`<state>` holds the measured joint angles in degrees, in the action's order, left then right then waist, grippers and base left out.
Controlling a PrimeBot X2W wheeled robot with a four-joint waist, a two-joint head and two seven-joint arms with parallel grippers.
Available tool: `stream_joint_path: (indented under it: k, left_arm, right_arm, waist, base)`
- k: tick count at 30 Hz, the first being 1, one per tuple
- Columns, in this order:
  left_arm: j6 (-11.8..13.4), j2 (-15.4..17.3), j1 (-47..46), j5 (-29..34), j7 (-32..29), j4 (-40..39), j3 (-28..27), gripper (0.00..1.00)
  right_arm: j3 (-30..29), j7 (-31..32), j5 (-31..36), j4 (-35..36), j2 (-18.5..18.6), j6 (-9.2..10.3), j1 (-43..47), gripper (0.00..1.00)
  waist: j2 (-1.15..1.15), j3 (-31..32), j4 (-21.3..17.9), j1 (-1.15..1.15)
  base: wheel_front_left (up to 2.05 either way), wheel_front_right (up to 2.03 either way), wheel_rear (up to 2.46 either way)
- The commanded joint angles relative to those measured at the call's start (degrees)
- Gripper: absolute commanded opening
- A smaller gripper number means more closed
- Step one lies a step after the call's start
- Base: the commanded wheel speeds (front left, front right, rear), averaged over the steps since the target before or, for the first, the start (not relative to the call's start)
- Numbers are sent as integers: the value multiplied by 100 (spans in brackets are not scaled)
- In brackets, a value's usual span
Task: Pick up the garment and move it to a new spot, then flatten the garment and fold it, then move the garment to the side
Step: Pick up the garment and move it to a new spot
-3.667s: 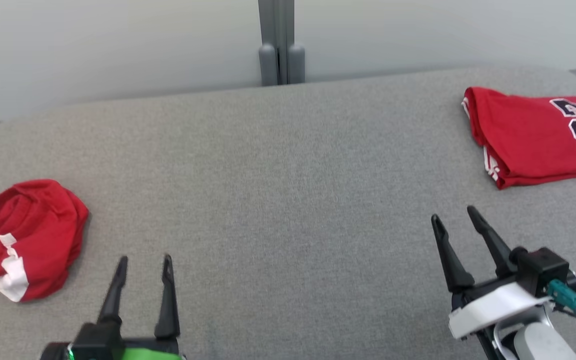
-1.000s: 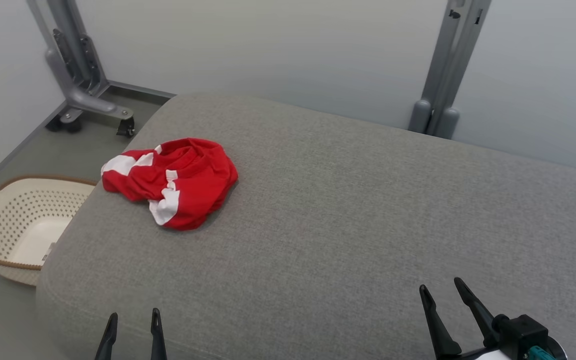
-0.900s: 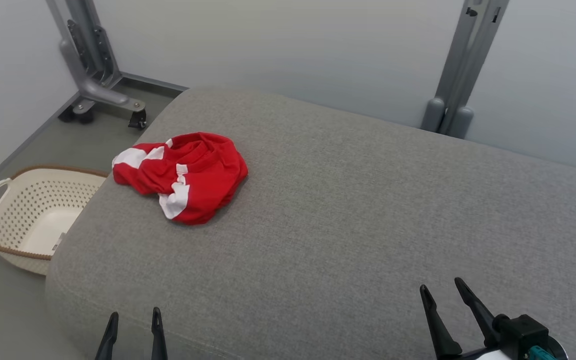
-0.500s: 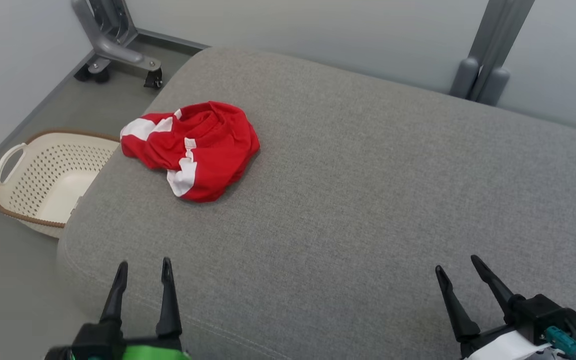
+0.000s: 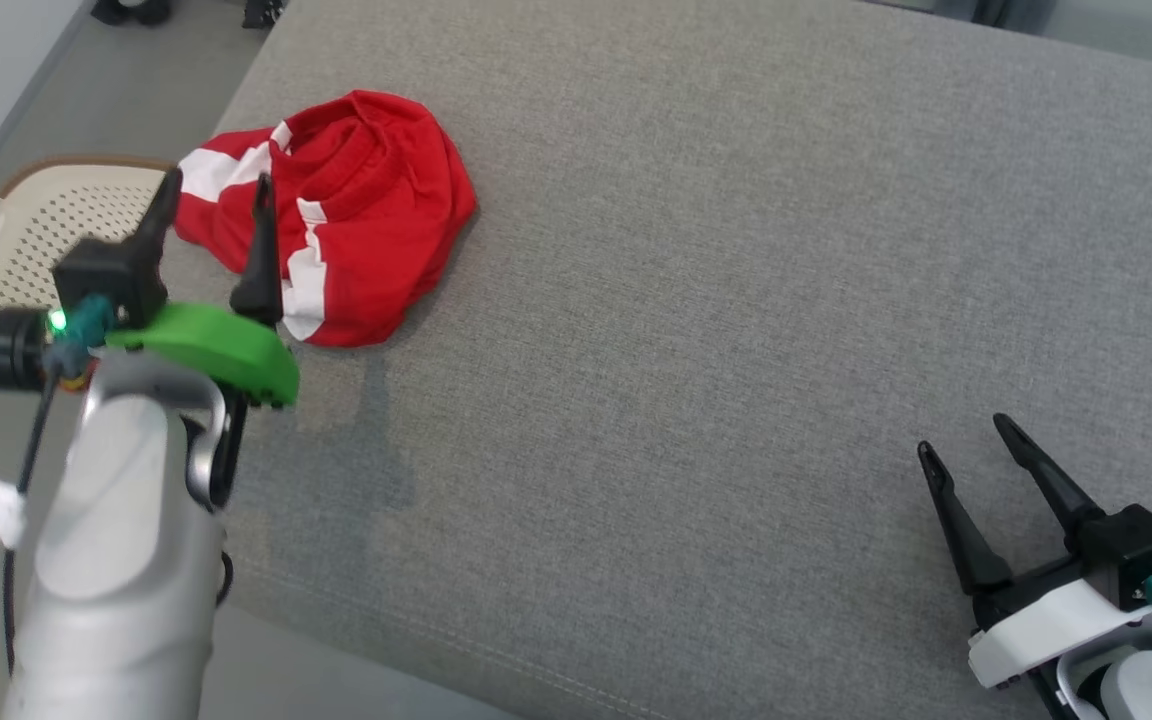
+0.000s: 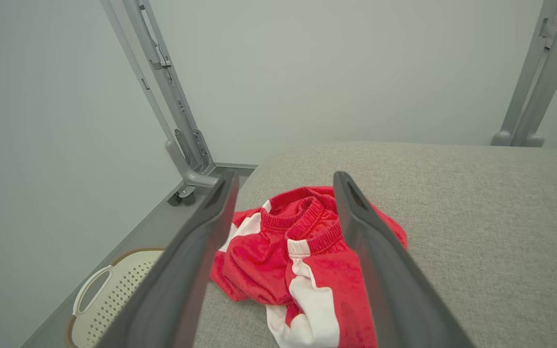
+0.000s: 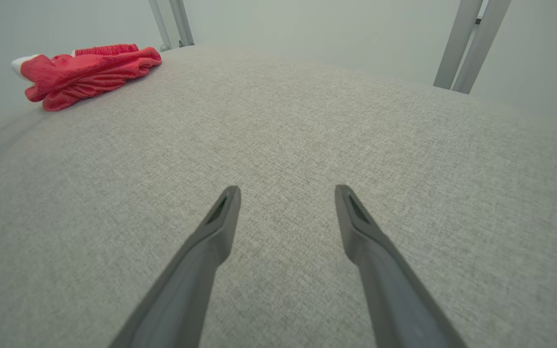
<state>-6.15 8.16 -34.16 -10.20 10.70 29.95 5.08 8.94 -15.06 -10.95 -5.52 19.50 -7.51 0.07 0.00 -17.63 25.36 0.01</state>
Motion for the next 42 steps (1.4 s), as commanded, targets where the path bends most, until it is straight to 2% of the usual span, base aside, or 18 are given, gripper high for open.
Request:
stream_joint_path:
  k: [1, 9, 13, 20, 21, 23, 24, 31, 37, 42]
  left_arm:
    - [-48, 69, -388, -69, -144, 324, 36, 100]
    - [-130, 346, -2085, -673, -1224, 2346, 342, 100]
    - [-128, 482, -2489, -1051, -1474, 2852, 696, 100]
    - [-130, 617, -2632, -1672, -1925, 3409, 1172, 100]
    - [-130, 643, -2616, -1762, -1935, 3432, 1231, 69]
    - [-131, 660, -2584, -1990, -1884, 3465, 1259, 31]
    - [-131, 676, -2558, -2087, -1784, 3439, 1282, 0]
    - [-131, 891, -2324, -2528, -1204, 3190, 1662, 0]
    - [-131, 1215, -2242, -2704, -838, 2715, 2282, 0]
    - [-131, 1562, -2286, -2828, -767, 2099, 2863, 0]
  right_arm:
    - [-17, -15, -23, 43, 69, 4, -91, 100]
    - [-127, -15, 44, 169, 278, 4, -217, 100]
    - [-220, -1, 66, 198, 385, 7, -275, 100]
    - [-293, 41, 101, 151, 442, 15, -321, 100]
    - [-311, 45, 104, 142, 426, 15, -337, 100]
    - [-317, 46, 123, 138, 396, 15, -376, 100]
    - [-304, 46, 124, 118, 373, 15, -391, 100]
    - [-102, 35, 100, 21, 78, 8, -501, 100]
    - [75, -2, 20, -121, -281, 1, -477, 100]
    - [187, -8, -72, -248, -656, 4, -338, 100]
  waist:
    - [0, -437, -226, -1]
    - [0, -1011, -491, -1]
    - [0, -1274, -598, -1]
    - [0, -1510, -731, -1]
    - [0, -1518, -743, -1]
    - [0, -1509, -762, -1]
    - [0, -1488, -769, -1]
    - [0, -1029, -837, -1]
    - [0, -187, -1003, -1]
    - [0, 570, -1323, -1]
  base:
    - [0, 0, 0]
    - [0, 0, 0]
    - [0, 0, 0]
    - [0, 0, 0]
    - [0, 0, 0]
    - [0, 0, 0]
    - [0, 0, 0]
    - [0, 0, 0]
    - [0, 0, 0]
    - [0, 0, 0]
